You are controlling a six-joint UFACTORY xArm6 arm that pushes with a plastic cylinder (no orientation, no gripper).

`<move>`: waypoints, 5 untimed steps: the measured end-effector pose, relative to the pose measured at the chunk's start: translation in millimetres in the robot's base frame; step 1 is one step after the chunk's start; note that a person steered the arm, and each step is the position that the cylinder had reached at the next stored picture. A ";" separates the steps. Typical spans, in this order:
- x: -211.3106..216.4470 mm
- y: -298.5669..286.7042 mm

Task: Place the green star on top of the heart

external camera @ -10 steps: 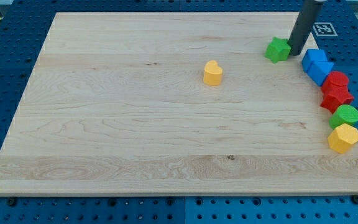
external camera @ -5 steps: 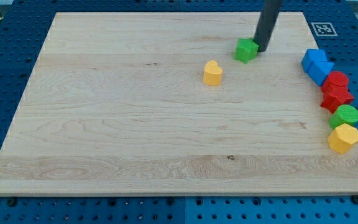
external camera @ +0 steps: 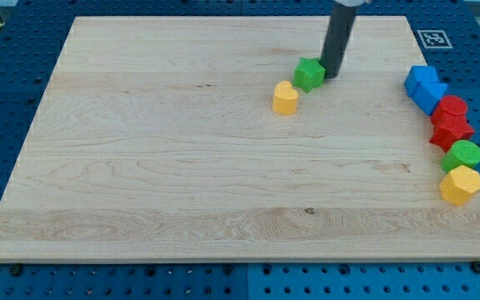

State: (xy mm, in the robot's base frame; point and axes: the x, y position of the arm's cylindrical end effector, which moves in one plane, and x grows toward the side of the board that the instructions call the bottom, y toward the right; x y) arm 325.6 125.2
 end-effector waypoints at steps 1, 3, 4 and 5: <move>-7.0 -13.7; -7.7 -50.0; -4.0 -55.7; -2.0 -55.0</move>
